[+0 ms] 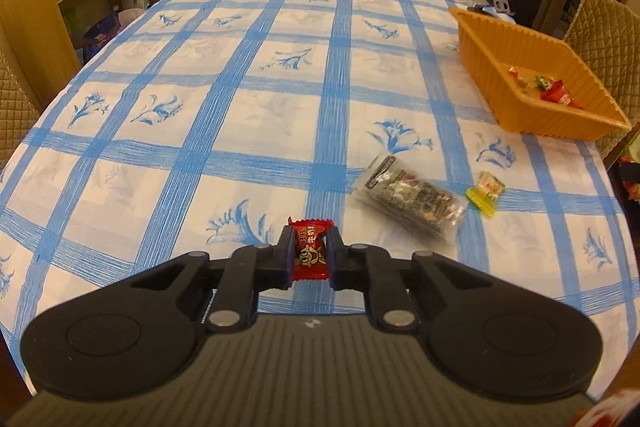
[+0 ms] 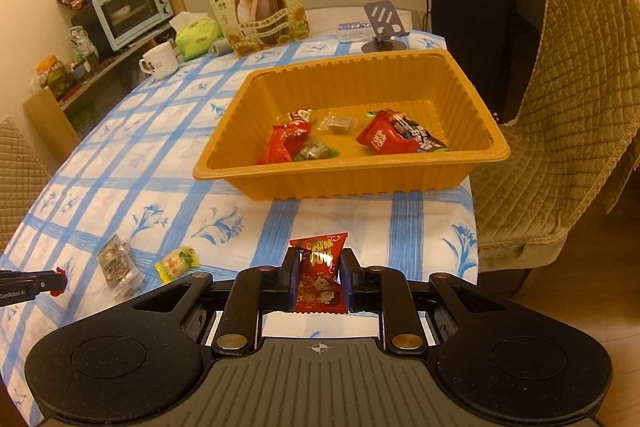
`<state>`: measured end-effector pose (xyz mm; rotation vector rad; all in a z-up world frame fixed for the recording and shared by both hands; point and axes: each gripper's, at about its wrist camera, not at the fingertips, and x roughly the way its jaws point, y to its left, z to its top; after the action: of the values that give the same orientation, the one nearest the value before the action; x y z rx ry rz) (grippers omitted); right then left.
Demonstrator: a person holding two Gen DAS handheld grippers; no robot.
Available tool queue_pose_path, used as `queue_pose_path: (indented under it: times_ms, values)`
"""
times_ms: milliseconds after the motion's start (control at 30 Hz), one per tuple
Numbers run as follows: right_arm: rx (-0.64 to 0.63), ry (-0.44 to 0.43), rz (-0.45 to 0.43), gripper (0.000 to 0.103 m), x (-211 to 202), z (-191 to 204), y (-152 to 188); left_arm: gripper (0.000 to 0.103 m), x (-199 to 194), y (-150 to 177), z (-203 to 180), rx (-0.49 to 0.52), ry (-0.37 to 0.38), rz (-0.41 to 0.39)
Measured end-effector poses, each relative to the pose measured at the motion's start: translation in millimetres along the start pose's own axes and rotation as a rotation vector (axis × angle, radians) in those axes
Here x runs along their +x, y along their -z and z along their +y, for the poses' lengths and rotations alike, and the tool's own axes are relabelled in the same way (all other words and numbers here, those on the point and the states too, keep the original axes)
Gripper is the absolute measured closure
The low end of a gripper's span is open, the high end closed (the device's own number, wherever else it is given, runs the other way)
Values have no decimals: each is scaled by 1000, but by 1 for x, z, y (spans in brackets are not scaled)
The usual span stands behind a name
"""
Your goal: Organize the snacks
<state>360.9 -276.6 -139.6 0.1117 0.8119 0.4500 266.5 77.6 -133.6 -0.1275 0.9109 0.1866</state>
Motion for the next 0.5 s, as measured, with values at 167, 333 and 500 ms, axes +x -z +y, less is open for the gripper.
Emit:
queue_pose_path:
  times_ms: [167,333,500]
  values:
    - [-4,-27,-2,82,-3,3,-5,89,-19,-9,-11,2,42,-32]
    - [-6,-55,-4,82,-5,4,-10,89,-35,-22,-30,16,92,-73]
    - [-3,-80,-23,82,-9,3,-17,89,-43,-39,-53,51,137,-98]
